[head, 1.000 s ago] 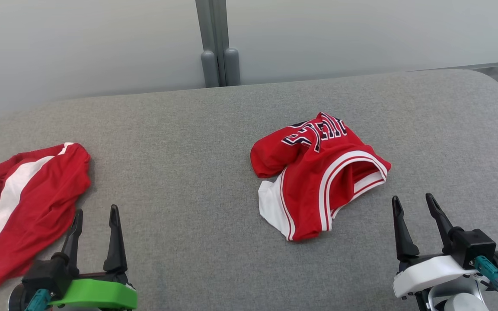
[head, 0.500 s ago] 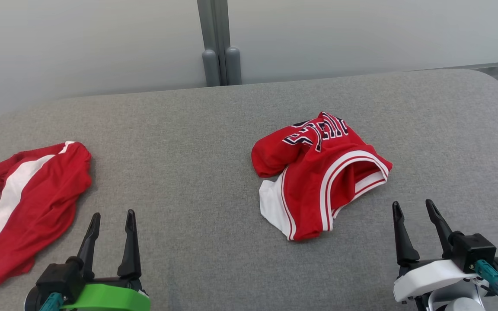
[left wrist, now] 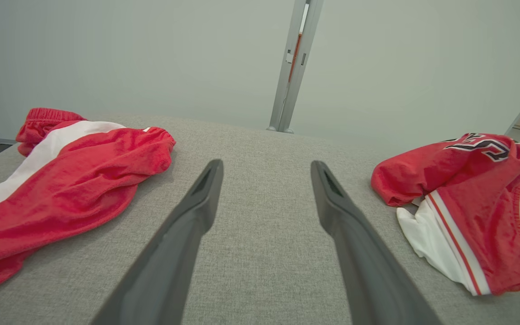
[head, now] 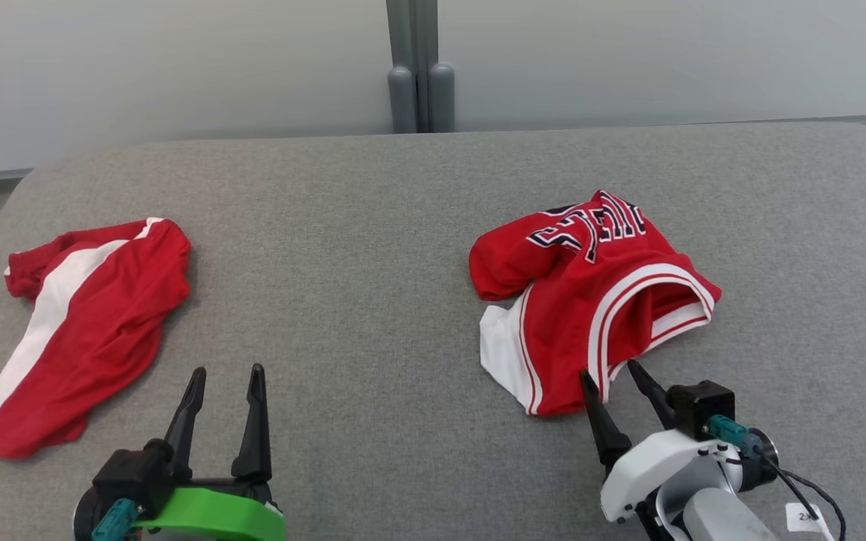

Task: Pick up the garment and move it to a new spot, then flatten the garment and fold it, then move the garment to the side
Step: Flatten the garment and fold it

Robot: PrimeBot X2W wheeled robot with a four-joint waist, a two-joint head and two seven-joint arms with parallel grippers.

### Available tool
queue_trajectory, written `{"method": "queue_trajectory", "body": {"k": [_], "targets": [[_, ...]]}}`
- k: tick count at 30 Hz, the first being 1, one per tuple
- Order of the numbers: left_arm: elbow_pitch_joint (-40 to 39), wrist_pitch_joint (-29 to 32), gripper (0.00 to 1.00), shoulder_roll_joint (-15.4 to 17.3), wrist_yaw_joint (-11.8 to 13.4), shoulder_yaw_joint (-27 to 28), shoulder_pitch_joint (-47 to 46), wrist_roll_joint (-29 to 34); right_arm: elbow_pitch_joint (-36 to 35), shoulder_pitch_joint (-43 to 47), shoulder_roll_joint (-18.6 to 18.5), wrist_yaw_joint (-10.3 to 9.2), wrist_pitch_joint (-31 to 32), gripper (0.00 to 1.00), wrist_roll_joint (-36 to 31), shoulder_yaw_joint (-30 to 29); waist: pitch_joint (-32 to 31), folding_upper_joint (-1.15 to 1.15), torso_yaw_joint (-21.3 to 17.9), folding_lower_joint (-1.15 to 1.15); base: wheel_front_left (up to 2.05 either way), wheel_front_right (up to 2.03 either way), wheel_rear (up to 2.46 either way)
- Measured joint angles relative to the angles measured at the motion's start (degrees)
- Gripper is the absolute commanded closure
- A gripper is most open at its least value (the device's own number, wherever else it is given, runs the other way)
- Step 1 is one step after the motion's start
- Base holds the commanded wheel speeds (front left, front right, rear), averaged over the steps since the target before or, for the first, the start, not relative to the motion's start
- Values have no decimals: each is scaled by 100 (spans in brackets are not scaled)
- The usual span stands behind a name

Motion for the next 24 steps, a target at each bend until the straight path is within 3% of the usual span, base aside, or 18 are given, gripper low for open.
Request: {"method": "queue_trajectory", "body": {"k": [5,6,7,8,18,24], "targets": [[122,0,0,3,0,-153,-192,-15,705,-495,-1,0,30,0,453,558,55,0,196,0,0,0,0],[130,0,0,4,0,-158,-224,-15,837,-572,8,0,52,25,541,669,64,0,229,0,0,0,0],[138,0,0,7,0,-166,-252,-16,924,-640,11,0,51,68,600,769,71,0,254,0,0,0,0],[144,0,0,7,0,-174,-273,-16,981,-701,5,0,49,100,628,825,75,0,270,0,0,0,0],[137,0,0,12,0,64,-276,45,757,-1539,-4,0,-11,100,613,1523,-12,0,141,0,0,0,0],[124,0,0,15,0,132,-275,63,483,-2671,-2,0,144,100,755,1920,-35,0,7,0,0,0,0]]}}
